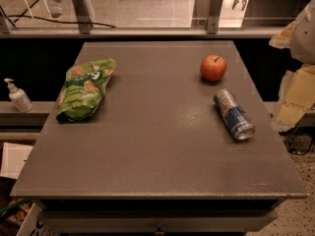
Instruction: Place redbull can upright
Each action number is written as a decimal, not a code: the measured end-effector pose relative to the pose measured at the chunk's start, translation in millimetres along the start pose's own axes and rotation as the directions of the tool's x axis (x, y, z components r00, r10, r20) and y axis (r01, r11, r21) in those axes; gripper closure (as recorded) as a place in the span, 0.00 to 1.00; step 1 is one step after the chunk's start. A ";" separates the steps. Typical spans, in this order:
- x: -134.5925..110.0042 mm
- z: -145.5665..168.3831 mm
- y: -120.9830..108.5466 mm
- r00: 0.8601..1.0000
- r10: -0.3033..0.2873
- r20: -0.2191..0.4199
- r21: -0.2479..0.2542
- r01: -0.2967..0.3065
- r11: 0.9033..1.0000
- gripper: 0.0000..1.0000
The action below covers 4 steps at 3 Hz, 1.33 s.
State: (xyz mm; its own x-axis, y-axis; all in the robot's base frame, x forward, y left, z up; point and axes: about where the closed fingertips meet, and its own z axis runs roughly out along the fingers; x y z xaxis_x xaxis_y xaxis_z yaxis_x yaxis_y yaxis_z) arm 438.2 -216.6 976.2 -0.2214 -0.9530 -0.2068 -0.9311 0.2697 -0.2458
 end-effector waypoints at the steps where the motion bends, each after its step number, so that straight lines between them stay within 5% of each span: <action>1: -2.6 2.1 -9.8 1.000 0.001 0.014 0.009 -0.001 1.000 0.00; 3: -7.7 46.3 -33.8 0.998 0.050 -0.030 0.023 -0.049 0.999 0.00; 4: -6.7 66.9 -33.9 0.985 0.151 -0.084 0.068 -0.145 0.987 0.00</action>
Offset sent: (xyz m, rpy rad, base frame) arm 0.0572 0.0000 -0.0349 -0.0029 0.0056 -0.0096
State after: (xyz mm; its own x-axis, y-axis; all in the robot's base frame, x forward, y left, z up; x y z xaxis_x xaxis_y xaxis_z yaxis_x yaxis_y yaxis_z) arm 490.7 -210.2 922.6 -0.3829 -0.9097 -0.1610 -0.8670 0.4140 -0.2772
